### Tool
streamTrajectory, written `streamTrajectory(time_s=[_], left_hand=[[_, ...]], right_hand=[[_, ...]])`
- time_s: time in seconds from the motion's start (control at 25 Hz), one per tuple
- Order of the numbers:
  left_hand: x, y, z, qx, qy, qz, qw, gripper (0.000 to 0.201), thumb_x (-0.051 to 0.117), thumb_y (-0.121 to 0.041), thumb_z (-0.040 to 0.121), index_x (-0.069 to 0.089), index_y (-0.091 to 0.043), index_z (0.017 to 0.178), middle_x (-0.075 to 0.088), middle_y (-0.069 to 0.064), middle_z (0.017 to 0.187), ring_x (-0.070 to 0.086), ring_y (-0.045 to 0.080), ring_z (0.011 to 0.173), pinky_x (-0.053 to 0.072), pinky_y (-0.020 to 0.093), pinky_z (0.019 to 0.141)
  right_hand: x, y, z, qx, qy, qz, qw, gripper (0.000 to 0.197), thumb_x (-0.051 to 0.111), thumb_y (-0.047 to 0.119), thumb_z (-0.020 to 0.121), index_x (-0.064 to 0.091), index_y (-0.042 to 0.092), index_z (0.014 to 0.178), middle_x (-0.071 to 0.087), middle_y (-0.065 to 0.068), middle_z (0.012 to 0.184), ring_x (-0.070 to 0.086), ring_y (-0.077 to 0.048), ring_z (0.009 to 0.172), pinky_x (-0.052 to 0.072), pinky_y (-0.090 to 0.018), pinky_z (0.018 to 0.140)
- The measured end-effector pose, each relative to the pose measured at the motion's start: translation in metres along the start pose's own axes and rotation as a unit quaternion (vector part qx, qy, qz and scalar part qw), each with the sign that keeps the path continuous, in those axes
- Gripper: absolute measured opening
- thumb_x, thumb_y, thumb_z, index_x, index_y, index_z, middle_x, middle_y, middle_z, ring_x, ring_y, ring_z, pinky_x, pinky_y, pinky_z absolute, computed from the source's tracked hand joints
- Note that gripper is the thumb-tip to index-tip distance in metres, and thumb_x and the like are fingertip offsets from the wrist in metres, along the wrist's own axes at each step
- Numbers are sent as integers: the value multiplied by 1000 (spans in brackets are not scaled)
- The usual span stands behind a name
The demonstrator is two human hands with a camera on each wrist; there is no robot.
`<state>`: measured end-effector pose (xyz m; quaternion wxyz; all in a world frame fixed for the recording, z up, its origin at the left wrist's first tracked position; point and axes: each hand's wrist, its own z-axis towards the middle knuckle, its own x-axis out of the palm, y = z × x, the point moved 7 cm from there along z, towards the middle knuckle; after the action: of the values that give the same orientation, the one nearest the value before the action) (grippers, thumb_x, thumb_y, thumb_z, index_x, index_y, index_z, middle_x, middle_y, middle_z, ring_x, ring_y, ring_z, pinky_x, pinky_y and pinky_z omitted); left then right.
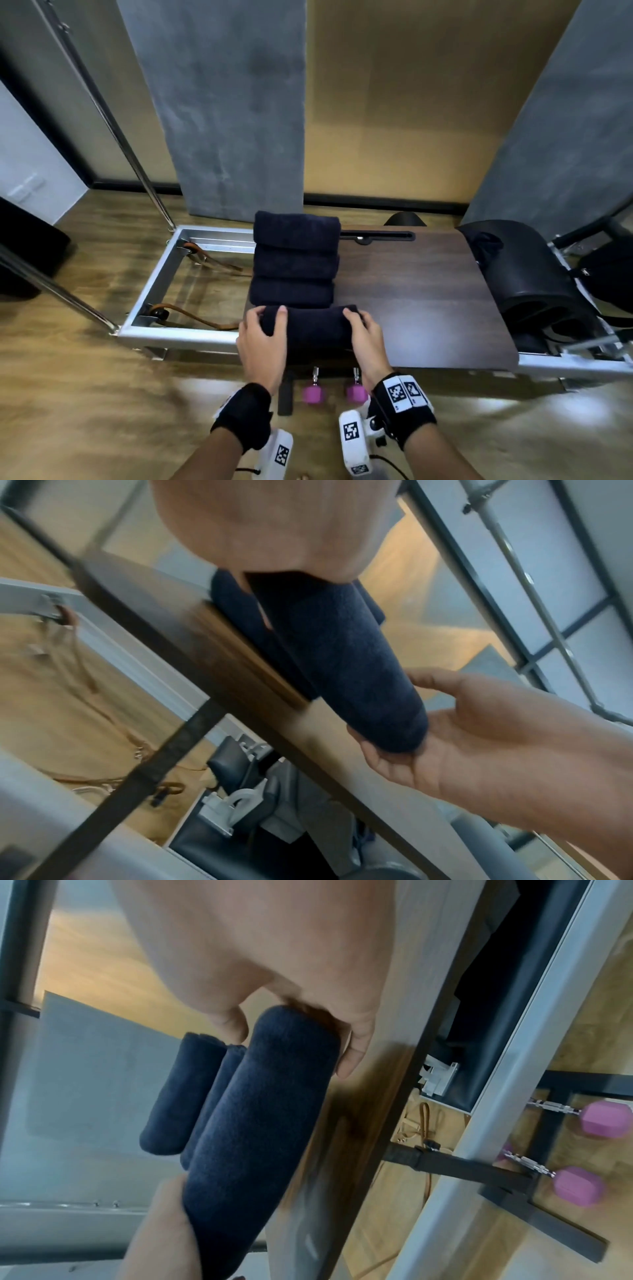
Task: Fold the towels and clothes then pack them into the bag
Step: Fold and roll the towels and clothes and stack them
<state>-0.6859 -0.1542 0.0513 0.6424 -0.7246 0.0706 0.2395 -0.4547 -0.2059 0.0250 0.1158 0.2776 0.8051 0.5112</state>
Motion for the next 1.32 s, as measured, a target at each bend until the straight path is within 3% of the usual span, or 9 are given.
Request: streamTrajectory(time_s=[0.12, 0.24, 0.48, 0.68, 0.8, 0.92, 1.04, 1.16, 1.32], left_hand=[[-11, 27, 25, -80, 35, -40, 995, 47, 68, -53, 97, 64, -16, 125, 66, 6, 122, 62, 27, 117, 51, 41, 100], [-12, 27, 41, -92, 48, -67, 992, 51, 71, -52, 96, 65, -10, 125, 69, 5, 117, 65, 25, 113, 51, 36, 96], [-17, 29, 42, -81, 33, -89, 992, 46, 65, -51, 101, 72, -7, 115, 73, 7, 107, 67, 24, 104, 50, 34, 91], [-20, 33, 48, -74, 7, -68, 995, 38, 67, -42, 102, 75, -5, 100, 74, 9, 95, 68, 27, 95, 52, 36, 88], [-22, 32, 47, -61, -11, -68, 996, 39, 67, -43, 102, 75, -6, 90, 73, 8, 87, 67, 27, 88, 55, 41, 87], [-25, 34, 41, -50, -18, -56, 997, 53, 61, -48, 104, 67, -7, 70, 64, 9, 73, 57, 24, 72, 50, 42, 75], [-27, 32, 34, -28, -21, -47, 998, 64, 55, -51, 106, 48, -13, 54, 48, 4, 61, 46, 23, 61, 40, 40, 64], [-22, 35, 32, -32, 16, -44, 998, 53, 58, -65, 99, 69, -20, 75, 63, 0, 83, 62, 21, 86, 50, 39, 78], [-18, 32, 31, -30, 58, -3, 998, 55, 61, -79, 87, 69, -25, 96, 67, -2, 103, 63, 25, 106, 56, 52, 94]], right_hand=[[23, -6, -7, -18, 14, -49, 999, 31, 67, 25, 99, 69, 13, 128, 73, -1, 121, 65, -17, 120, 49, -36, 110], [28, 0, -11, -53, -20, -92, 994, 34, 70, 26, 98, 68, 10, 129, 72, 0, 120, 65, -16, 117, 50, -29, 104], [18, 8, -13, -76, -123, -262, 954, 42, 72, 47, 93, 77, 13, 116, 76, -5, 107, 69, -24, 104, 56, -39, 95], [19, 3, -5, -44, -128, -295, 946, 33, 72, 47, 92, 77, 14, 91, 75, -4, 92, 68, -26, 92, 56, -37, 84], [25, 4, -5, -51, -128, -328, 935, 40, 69, 45, 94, 63, 15, 70, 66, -9, 80, 62, -30, 87, 51, -36, 78], [31, 7, -7, -72, -117, -381, 914, 48, 60, 45, 100, 65, 10, 67, 70, -17, 92, 64, -34, 94, 49, -36, 78], [37, 7, -11, -90, -100, -401, 906, 55, 53, 50, 102, 55, 18, 58, 67, -11, 102, 64, -31, 96, 49, -36, 79], [39, 0, -11, -82, -64, -397, 912, 54, 51, 59, 100, 75, 10, 99, 61, -4, 120, 61, -24, 110, 47, -33, 88], [33, 2, -13, -81, -54, -324, 941, 55, 58, 57, 98, 66, 15, 131, 59, -3, 129, 59, -25, 122, 48, -35, 100]])
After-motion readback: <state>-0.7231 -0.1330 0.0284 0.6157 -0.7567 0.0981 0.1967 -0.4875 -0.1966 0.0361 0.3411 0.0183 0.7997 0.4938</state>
